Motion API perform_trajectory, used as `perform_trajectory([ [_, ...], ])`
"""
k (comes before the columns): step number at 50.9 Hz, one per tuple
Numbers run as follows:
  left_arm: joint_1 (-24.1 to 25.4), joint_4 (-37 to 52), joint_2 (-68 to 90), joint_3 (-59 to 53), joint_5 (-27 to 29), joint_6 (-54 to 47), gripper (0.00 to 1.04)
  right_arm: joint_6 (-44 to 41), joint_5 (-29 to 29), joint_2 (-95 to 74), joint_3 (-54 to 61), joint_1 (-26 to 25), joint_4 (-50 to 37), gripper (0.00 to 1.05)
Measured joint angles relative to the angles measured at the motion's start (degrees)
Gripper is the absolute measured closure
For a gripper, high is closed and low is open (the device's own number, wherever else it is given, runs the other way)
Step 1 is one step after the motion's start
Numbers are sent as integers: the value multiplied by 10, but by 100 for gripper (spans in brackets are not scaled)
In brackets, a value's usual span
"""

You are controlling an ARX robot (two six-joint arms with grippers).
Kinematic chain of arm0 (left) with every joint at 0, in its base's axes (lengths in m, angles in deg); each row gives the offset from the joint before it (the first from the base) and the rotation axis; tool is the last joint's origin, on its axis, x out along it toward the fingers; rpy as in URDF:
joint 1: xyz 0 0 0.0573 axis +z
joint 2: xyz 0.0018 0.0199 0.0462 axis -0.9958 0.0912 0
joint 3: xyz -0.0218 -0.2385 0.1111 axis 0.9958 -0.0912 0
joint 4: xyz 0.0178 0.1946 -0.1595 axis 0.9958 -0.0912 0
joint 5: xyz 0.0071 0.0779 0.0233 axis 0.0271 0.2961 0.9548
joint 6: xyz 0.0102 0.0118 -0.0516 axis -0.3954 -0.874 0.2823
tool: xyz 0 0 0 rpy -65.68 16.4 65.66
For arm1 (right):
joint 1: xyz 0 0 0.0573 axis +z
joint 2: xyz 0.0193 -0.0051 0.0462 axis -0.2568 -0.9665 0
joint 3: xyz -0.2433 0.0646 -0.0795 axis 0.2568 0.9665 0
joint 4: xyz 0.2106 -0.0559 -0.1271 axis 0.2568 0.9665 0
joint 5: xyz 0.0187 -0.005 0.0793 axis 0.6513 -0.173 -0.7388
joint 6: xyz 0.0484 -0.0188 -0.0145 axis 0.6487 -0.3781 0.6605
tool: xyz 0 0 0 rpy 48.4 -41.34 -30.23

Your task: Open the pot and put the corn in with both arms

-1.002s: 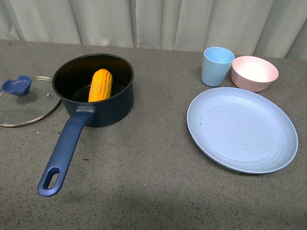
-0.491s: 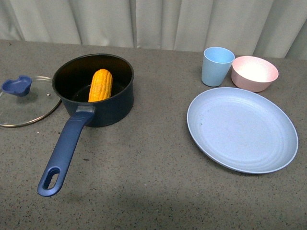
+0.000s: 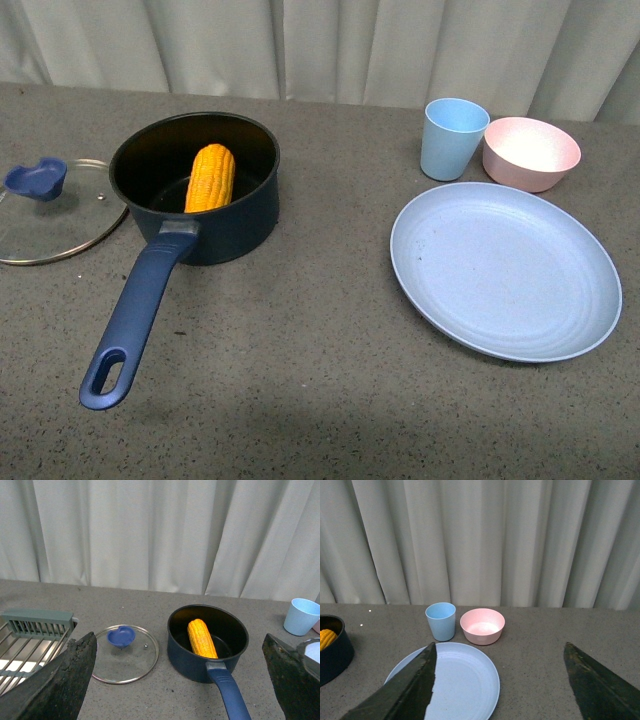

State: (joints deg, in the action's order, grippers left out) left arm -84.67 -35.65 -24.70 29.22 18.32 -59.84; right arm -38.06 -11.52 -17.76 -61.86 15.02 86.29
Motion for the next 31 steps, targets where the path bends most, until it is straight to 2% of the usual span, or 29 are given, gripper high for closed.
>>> perform_trajectory([
  [4, 0, 0, 0, 0, 0, 0, 7, 1, 0, 0, 0, 0, 0, 7],
  [7, 0, 0, 0, 0, 0, 0, 7, 0, 0, 0, 0, 0, 0, 10],
  [31, 0, 0, 0, 0, 0, 0, 7, 0, 0, 0, 0, 0, 0, 9],
])
